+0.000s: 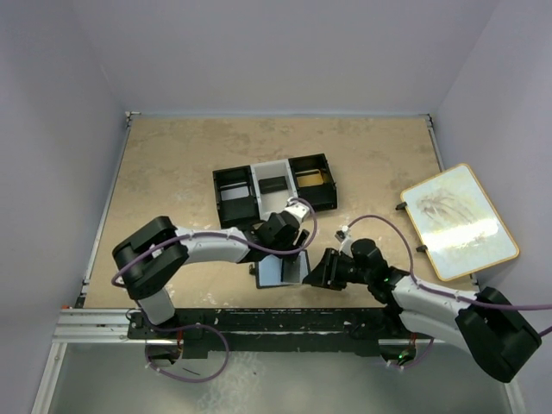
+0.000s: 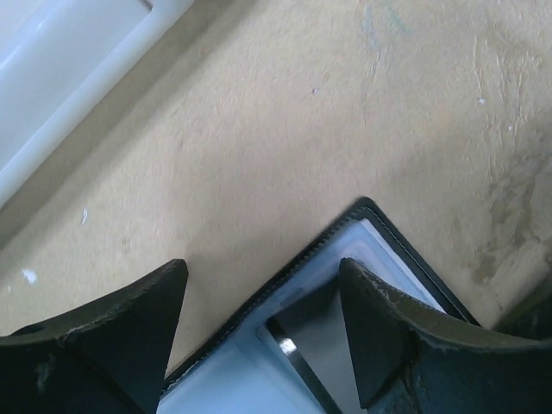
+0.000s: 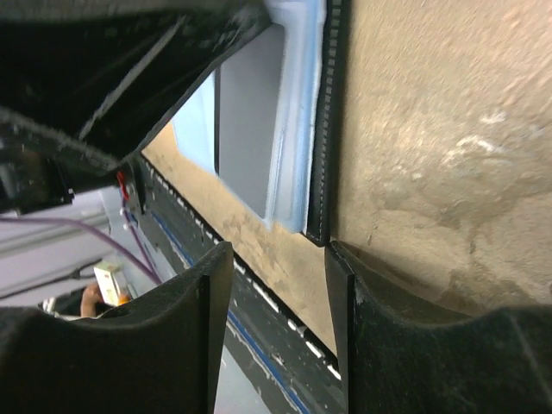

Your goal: Take the credit cards out of the card holder

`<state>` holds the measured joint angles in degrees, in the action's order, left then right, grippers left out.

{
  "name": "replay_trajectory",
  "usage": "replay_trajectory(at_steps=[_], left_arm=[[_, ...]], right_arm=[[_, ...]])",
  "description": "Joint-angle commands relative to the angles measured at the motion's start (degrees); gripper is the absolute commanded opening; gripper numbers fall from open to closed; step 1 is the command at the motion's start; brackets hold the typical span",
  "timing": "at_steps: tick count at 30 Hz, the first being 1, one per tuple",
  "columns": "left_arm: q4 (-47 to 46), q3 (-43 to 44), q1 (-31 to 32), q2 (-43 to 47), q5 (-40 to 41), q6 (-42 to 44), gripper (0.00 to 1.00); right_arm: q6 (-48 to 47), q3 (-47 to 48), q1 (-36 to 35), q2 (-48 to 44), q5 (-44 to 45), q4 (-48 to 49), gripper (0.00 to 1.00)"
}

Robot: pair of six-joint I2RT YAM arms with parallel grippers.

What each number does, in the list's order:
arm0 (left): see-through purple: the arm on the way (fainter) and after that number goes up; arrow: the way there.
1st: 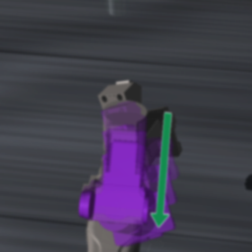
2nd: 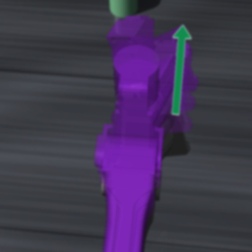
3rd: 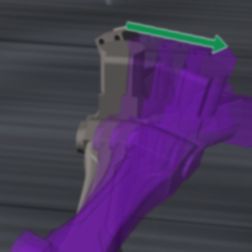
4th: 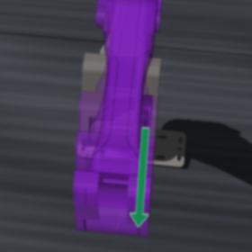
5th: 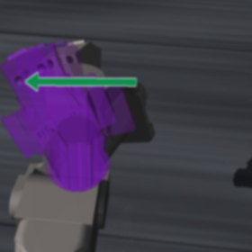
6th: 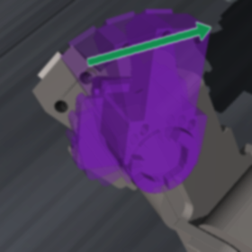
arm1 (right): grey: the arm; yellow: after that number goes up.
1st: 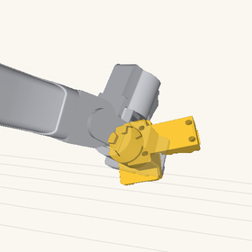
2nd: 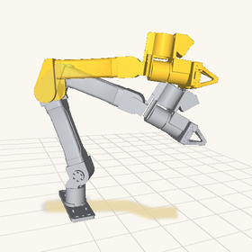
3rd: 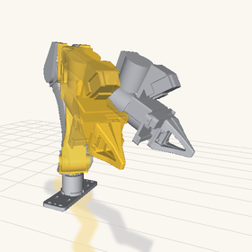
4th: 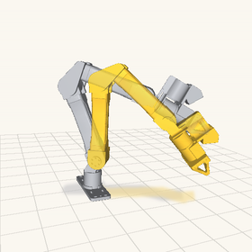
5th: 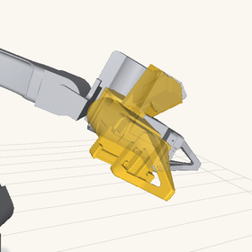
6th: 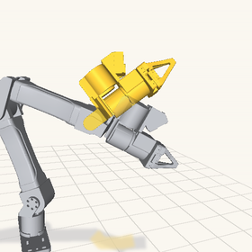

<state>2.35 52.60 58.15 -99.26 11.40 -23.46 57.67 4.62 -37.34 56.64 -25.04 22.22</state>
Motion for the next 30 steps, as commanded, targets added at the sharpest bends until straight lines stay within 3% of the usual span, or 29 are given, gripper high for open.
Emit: replay_trajectory(at_steps=[1,8,12,16,21,25,30], left_arm=[[1.2,-4.7,0.3,6.5,3.1,-4.8,0.69],[3.0,-9.3,0.3,14.2,7.9,-9.9,0.7],[4.4,-11.0,0.3,16.1,9.4,-11.1,0.7],[4.9,-12.9,0.2,18.3,12.0,-12.2,0.7],[5.6,-14.3,-0.3,19.2,12.4,-12.8,0.72],[6.3,-15.2,-0.6,19.0,14.5,-14.4,0.72],[5.1,-15.9,-2.6,18.9,9.1,-13.9,0.71]], right_arm=[[3.5,2.8,0.1,1.1,8.4,0.5,0.51],[-1.4,9.0,0.0,9.3,6.2,4.2,0.52],[-1.1,7.9,0.0,11.9,4.6,6.3,0.52],[-1.5,6.6,-0.1,9.0,6.1,1.7,0.53],[-1.4,5.9,0.0,-1.0,10.1,-8.3,0.54],[-1.3,4.1,-0.1,-5.1,6.5,-4.3,0.52],[-2.4,4.6,0.0,1.6,2.0,1.9,0.52]])
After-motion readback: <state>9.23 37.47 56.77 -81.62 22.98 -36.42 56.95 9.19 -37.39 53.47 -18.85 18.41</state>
